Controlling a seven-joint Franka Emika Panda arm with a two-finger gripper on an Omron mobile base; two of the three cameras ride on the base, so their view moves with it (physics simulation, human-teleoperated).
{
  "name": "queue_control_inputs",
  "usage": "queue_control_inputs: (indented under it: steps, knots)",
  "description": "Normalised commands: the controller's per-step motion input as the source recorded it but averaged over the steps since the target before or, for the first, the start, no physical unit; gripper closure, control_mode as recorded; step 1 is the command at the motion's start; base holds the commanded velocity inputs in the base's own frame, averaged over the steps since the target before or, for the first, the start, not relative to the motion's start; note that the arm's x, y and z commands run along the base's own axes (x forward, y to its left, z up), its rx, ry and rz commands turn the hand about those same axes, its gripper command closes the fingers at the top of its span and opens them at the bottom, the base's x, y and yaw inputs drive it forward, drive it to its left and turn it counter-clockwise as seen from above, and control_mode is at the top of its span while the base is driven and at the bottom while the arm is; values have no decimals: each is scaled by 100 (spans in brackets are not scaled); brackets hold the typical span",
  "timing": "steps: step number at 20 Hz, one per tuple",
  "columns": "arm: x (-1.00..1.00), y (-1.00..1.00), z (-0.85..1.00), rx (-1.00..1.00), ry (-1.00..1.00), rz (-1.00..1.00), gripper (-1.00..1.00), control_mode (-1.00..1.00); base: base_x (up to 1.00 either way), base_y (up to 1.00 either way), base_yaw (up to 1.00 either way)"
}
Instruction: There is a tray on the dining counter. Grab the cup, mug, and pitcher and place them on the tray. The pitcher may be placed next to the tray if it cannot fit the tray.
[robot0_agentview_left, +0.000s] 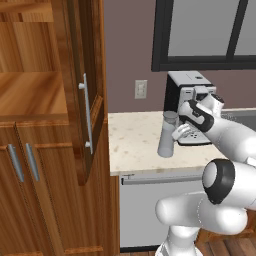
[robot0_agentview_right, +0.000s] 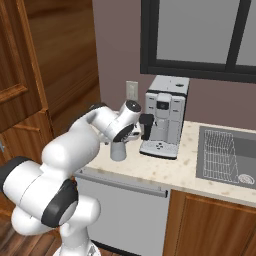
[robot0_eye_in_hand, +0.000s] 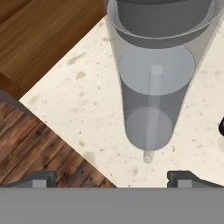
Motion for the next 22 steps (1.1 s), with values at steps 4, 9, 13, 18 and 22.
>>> queue_control_inputs:
  steps: [4, 9, 13, 18, 22]
  knots:
    - [6, 0, -6, 3, 0, 0, -100, -100, 0, 0, 0]
    - [1, 1, -12, 1, 0, 0, -100, -100, 0, 0, 0]
    - [6, 7, -14, 0, 0, 0, -100, -100, 0, 0, 0]
    - [14, 17, -5, 0, 0, 0, -100, -100, 0, 0, 0]
    - [17, 13, 0, 0, -2, 0, -100, -100, 0, 0, 0]
